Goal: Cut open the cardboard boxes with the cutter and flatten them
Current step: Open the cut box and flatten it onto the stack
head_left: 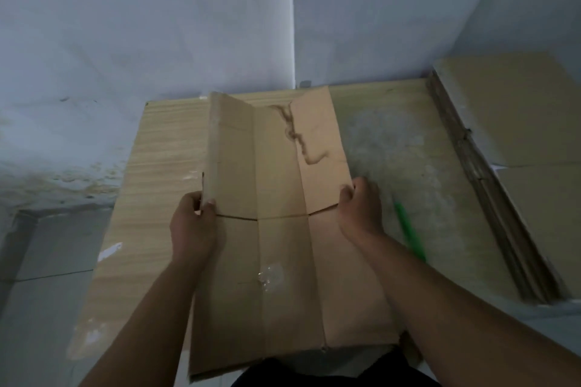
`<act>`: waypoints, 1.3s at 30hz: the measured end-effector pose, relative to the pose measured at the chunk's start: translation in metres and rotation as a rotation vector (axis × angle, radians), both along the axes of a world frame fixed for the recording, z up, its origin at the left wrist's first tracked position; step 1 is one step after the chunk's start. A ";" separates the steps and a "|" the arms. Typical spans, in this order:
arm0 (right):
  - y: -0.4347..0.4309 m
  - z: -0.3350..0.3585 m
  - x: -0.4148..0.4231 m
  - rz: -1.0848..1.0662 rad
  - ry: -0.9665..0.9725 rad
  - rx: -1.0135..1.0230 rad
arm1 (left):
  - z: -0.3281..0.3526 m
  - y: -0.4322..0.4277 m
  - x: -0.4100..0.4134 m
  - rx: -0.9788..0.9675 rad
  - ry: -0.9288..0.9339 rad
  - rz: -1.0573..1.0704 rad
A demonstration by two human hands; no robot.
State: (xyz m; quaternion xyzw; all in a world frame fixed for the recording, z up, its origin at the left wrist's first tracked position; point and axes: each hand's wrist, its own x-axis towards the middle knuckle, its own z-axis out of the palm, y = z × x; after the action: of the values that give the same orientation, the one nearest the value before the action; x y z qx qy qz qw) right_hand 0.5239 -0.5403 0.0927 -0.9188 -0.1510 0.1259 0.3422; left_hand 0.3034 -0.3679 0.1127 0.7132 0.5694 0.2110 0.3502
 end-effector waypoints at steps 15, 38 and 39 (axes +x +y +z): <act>-0.204 0.099 0.251 -0.088 -0.064 0.325 | 0.082 -0.188 0.230 0.060 -0.337 -0.001; -0.367 0.061 0.427 -0.152 0.149 -0.133 | 0.015 -0.311 0.416 -0.277 0.287 -0.515; -0.366 0.060 0.428 -0.183 0.139 -0.104 | 0.015 -0.312 0.418 -0.267 0.276 -0.502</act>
State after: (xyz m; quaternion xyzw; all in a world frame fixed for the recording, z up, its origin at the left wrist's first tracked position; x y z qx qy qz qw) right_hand 0.9522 -0.9062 0.1527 -0.9343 -0.0359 0.1654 0.3139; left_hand 0.7214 -0.6800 0.1276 0.8009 0.4406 -0.0575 0.4013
